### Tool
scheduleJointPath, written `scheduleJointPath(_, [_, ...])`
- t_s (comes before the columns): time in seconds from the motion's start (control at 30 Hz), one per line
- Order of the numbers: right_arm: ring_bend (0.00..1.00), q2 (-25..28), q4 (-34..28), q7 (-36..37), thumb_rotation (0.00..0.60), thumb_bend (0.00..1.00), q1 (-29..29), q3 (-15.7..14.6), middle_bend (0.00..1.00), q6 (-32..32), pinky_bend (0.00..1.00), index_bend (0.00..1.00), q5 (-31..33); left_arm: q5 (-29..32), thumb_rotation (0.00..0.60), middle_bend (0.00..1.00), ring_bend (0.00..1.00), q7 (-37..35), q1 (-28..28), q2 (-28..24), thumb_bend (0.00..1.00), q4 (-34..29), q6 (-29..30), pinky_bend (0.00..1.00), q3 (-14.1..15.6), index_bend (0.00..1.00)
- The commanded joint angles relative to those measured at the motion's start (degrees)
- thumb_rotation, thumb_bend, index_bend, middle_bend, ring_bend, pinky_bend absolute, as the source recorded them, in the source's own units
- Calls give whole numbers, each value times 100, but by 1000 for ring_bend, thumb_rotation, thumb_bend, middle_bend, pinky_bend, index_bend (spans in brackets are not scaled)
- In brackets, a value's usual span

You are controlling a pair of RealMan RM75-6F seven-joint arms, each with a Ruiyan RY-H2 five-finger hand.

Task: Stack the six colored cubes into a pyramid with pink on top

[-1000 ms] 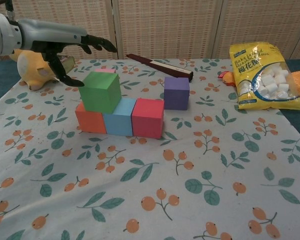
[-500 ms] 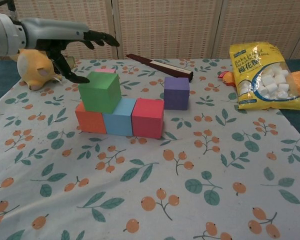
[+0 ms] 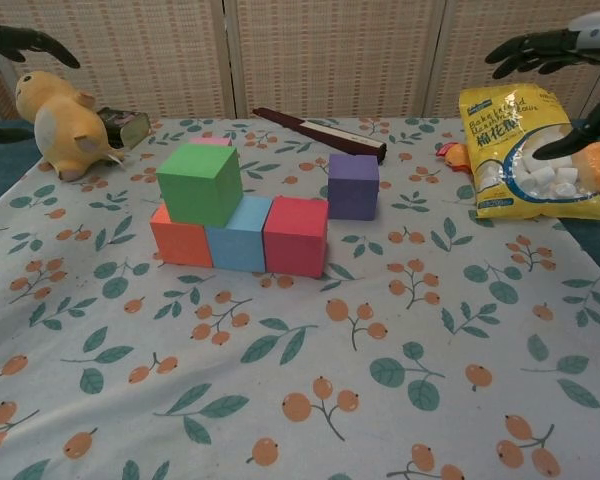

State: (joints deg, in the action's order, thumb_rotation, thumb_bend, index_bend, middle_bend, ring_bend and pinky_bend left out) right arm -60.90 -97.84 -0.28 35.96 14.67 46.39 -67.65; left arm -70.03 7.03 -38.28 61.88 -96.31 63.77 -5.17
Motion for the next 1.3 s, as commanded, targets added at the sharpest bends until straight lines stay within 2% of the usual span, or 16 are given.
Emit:
scheduleJointPath(0.03, [0,-628,491,-662,600,82,751,144,67,-572,20,0,784,-256,600,83,42,-64,302,-149,309,-109,274,126,168,171])
scheduleJointPath(0.27, [0,-1609,1596,-1422,600,70,1658,63,67,-884,20,0,2007,-660,600,97,44,-169,765,-273,310,-199,769,126,304,181])
scheduleJointPath(0.47, [0,-2162,2348,-1726,600,62,2128,-93,67,-1076,20,0,2592,-827,600,107,49,-380,1033,-338,309,-231,902,127,374,188])
scheduleJointPath(0.63, [0,-2484,2791,-1827,600,62,2324,-206,67,-1105,20,0,2742,-940,600,113,48,-563,1212,-381,308,-224,977,127,397,197])
scheduleJointPath(0.93, [0,-3179,3691,-1758,600,62,2648,-157,73,-1253,20,0,2893,-1112,600,111,48,-683,1401,-437,309,-224,1058,128,367,199])
scheduleJointPath(1.3, [3,-4166,5082,-1614,600,79,3014,-20,192,-1525,37,13,2884,-1278,600,109,48,-713,1526,-507,306,-352,1094,128,306,199])
